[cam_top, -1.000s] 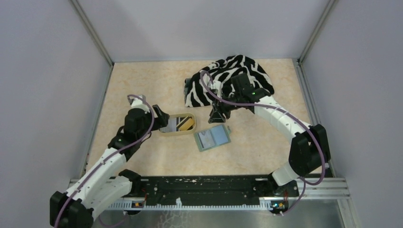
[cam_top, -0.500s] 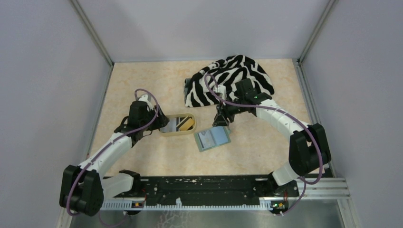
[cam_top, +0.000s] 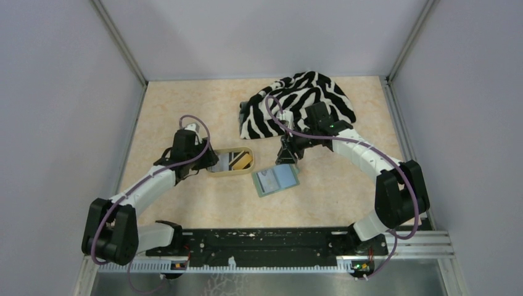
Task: Put the credit cards into the card holder
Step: Pick up the credit card from the storage box.
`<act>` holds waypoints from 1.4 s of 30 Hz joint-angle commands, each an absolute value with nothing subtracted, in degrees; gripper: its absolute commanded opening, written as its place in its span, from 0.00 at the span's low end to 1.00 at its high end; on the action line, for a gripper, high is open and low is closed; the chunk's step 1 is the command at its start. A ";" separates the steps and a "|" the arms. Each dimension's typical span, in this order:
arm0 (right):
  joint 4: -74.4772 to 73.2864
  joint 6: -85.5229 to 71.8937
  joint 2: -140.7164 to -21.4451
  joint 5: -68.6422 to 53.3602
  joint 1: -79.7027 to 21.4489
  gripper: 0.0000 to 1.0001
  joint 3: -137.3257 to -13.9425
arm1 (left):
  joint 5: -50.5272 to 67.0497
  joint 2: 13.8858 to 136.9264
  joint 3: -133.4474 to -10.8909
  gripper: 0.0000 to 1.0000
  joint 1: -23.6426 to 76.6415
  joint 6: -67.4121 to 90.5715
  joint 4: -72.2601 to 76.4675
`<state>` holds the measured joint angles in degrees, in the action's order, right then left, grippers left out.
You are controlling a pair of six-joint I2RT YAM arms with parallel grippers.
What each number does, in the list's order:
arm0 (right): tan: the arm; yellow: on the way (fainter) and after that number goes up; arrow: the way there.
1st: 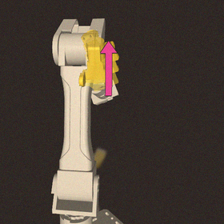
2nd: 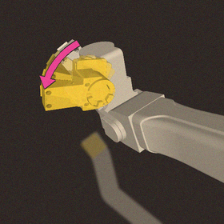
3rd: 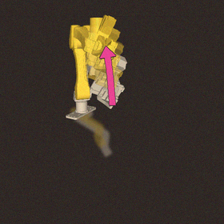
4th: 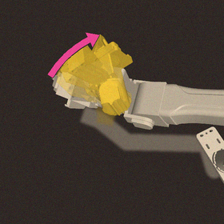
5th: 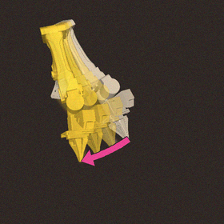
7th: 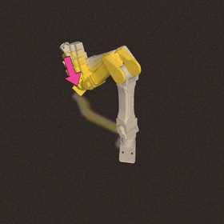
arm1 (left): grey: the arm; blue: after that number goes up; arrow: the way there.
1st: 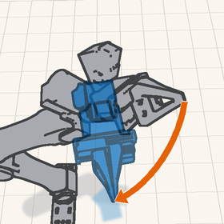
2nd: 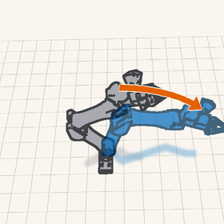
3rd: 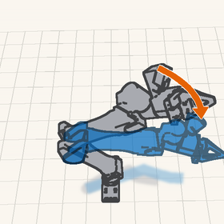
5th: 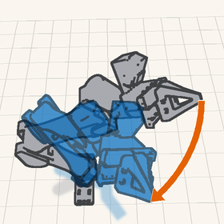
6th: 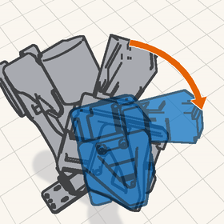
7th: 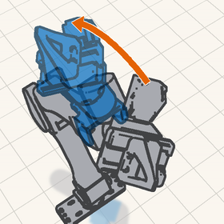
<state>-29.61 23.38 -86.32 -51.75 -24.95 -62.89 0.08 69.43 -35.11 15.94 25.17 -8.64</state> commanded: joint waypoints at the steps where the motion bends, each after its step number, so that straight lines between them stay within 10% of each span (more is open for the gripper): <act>1: -28.08 23.82 -85.66 -53.56 -24.70 0.42 -63.40 | 1.46 71.59 -37.65 0.60 15.11 23.95 -8.51; 42: -28.31 24.06 -84.55 -54.74 -23.65 0.41 -63.20 | 11.86 72.28 -38.41 0.44 9.86 26.63 -8.44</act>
